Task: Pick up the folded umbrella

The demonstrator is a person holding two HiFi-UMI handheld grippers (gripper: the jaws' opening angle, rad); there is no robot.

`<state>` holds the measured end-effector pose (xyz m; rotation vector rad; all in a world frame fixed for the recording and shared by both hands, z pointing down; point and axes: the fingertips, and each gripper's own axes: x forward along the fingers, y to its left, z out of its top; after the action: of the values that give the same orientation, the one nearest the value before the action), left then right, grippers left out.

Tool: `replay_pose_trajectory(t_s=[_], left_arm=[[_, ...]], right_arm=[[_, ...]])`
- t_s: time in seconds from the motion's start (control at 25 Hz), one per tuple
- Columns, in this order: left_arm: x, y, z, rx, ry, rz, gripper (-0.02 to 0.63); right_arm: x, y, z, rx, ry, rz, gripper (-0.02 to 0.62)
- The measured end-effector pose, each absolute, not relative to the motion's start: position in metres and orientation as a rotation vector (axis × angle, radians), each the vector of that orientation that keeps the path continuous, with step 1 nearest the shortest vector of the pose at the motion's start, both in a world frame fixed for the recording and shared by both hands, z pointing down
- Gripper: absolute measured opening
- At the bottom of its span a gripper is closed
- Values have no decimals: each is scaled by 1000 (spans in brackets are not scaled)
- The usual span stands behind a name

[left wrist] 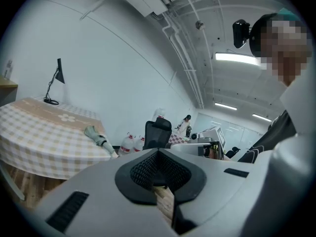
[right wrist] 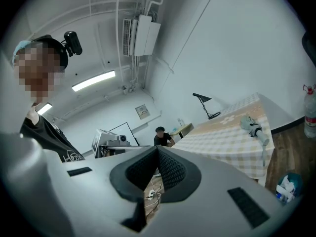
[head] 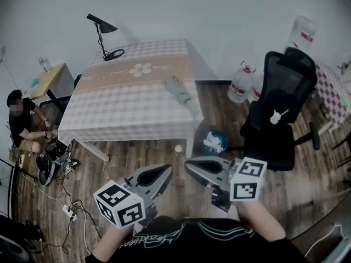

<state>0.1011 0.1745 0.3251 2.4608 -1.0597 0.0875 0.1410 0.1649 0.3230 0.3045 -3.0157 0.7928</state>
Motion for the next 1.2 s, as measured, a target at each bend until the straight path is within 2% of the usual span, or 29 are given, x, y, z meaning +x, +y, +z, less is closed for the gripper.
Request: replay_pose_trajectory(t_s=[0.48,1.2], left_arm=[[64,105,332,2462,-1053,38,-3],[-10,-104,354,2433,-827,111,-3]], right_arm=[[110,98,336,335,-2992,774,12],[34,-101,351,546,-2894,910,12]])
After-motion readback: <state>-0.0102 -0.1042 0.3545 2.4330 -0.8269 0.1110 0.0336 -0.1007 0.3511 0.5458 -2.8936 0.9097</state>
